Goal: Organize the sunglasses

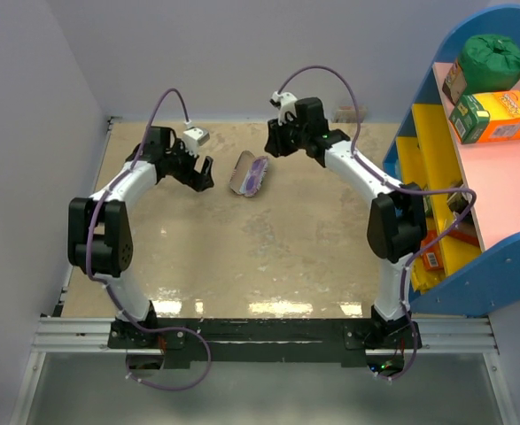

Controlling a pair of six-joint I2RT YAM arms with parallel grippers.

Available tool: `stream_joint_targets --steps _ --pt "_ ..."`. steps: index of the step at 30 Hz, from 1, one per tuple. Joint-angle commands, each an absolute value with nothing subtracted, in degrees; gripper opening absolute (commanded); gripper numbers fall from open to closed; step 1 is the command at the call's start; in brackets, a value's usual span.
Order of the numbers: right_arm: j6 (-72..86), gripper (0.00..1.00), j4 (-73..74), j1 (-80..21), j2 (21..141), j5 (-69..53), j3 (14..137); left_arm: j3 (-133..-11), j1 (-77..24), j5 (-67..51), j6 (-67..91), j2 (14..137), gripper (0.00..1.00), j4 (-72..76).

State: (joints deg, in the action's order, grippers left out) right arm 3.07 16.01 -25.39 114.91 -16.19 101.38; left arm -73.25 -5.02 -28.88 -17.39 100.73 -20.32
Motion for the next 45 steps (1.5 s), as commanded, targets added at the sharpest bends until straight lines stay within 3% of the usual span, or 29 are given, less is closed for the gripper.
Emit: stream_joint_targets --steps 1,11,34,45 --pt "-1.9 0.34 23.5 -22.9 116.9 -21.7 98.4 -80.3 -6.4 -34.4 -14.2 106.9 1.0 -18.5" --pt "-6.5 0.54 25.8 -19.2 119.5 -29.2 96.3 -87.4 -7.9 -39.0 -12.0 113.6 1.0 -19.4" --pt "-6.7 0.5 24.8 -18.7 123.0 -28.0 96.4 -87.5 -7.8 -52.9 -11.8 114.4 1.0 -18.7" --pt "-6.9 0.45 26.0 -18.8 127.3 -31.9 100.3 -90.7 -7.8 -51.3 -9.3 119.4 0.95 -18.5"
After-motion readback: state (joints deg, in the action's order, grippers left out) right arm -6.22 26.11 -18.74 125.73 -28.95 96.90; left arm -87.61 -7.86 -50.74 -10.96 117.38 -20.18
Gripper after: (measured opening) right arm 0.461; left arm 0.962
